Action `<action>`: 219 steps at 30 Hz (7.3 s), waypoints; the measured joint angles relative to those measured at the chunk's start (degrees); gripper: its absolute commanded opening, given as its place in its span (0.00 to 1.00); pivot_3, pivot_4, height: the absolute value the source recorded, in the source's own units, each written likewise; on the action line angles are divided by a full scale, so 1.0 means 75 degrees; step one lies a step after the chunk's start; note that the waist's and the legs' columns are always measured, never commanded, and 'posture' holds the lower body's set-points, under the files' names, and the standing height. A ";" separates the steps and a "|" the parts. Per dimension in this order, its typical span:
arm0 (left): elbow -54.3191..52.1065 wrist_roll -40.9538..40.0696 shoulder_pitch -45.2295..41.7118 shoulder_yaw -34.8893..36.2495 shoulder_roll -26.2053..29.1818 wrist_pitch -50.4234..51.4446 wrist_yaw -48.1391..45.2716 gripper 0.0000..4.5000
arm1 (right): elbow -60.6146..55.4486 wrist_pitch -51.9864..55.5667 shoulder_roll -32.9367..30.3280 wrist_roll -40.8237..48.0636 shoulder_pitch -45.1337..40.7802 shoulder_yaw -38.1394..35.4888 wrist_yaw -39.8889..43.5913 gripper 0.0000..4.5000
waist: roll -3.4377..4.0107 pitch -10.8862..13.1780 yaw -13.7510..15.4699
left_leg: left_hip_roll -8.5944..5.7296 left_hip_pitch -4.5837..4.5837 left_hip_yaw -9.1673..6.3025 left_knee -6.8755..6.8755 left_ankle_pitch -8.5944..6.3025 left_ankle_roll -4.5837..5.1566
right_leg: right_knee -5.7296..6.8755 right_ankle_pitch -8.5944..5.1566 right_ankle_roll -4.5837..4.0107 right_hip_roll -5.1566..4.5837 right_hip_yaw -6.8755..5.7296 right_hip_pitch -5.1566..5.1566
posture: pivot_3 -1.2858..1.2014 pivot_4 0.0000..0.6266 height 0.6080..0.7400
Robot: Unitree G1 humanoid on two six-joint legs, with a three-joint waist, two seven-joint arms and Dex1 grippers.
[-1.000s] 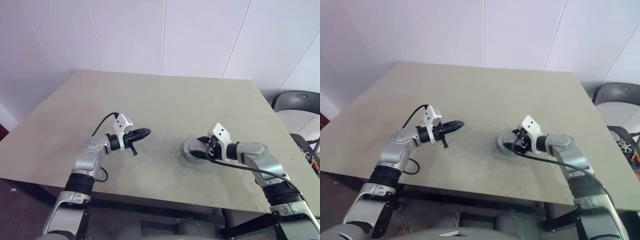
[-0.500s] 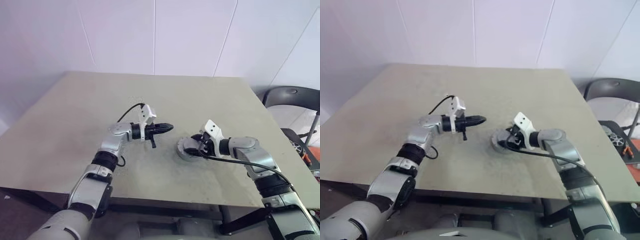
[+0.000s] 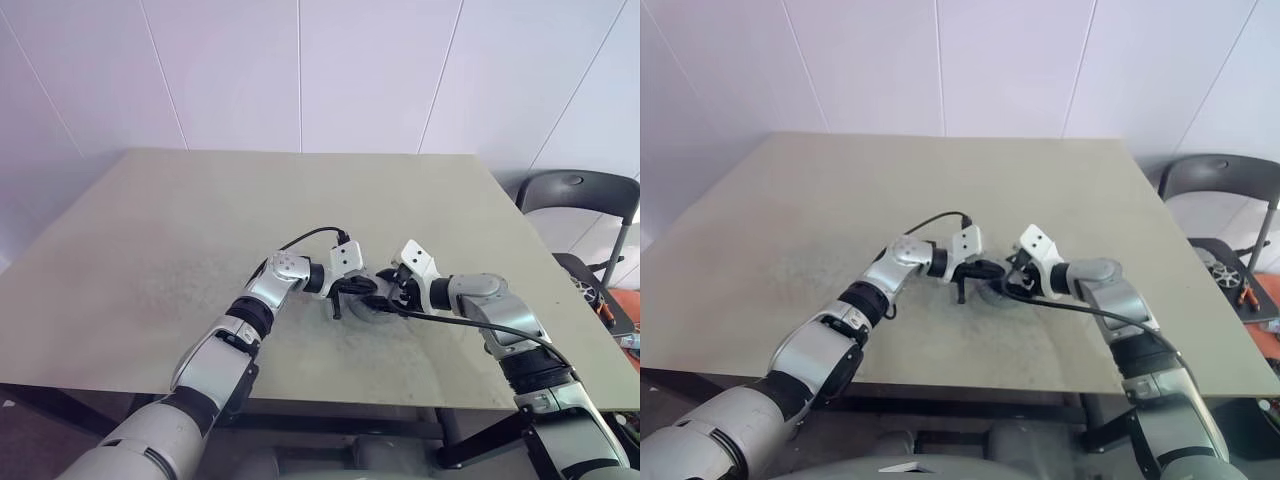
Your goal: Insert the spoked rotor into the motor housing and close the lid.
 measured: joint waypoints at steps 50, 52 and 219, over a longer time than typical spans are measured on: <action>-0.0733 -0.0575 0.0638 0.0370 -0.0251 0.0663 -0.0989 0.00 | -0.1277 0.5887 0.0945 0.3342 0.1112 -0.4433 -0.3065 1.00 | 0.0022 0.0010 0.0371 | -0.0008 -0.0094 0.0019 0.0038 -0.0017 0.0042 | 0.0027 -0.0022 0.0038 0.0001 0.0017 -0.0090 | 0.52 0.00 1.00; -0.0733 -0.0573 0.0639 0.0369 -0.0228 0.0632 -0.0992 0.00 | -0.1301 0.6015 0.1176 0.3422 0.1082 -0.4636 -0.3227 1.00 | 0.0021 0.0007 0.0349 | -0.0007 -0.0090 0.0018 0.0033 -0.0018 0.0042 | 0.0029 -0.0022 0.0038 0.0001 0.0017 -0.0089 | 0.52 0.00 1.00; -0.5284 -0.7091 0.2937 0.4897 0.0686 0.7539 0.1857 0.93 | 0.1018 0.3341 0.5085 0.7851 -0.0656 -0.4292 -0.5209 0.30 | 0.0110 0.0058 0.0003 | -0.0013 -0.0138 0.0007 -0.0043 -0.0032 0.0074 | 0.0137 -0.0015 0.0044 0.0017 0.0033 -0.0255 | 0.52 0.00 1.00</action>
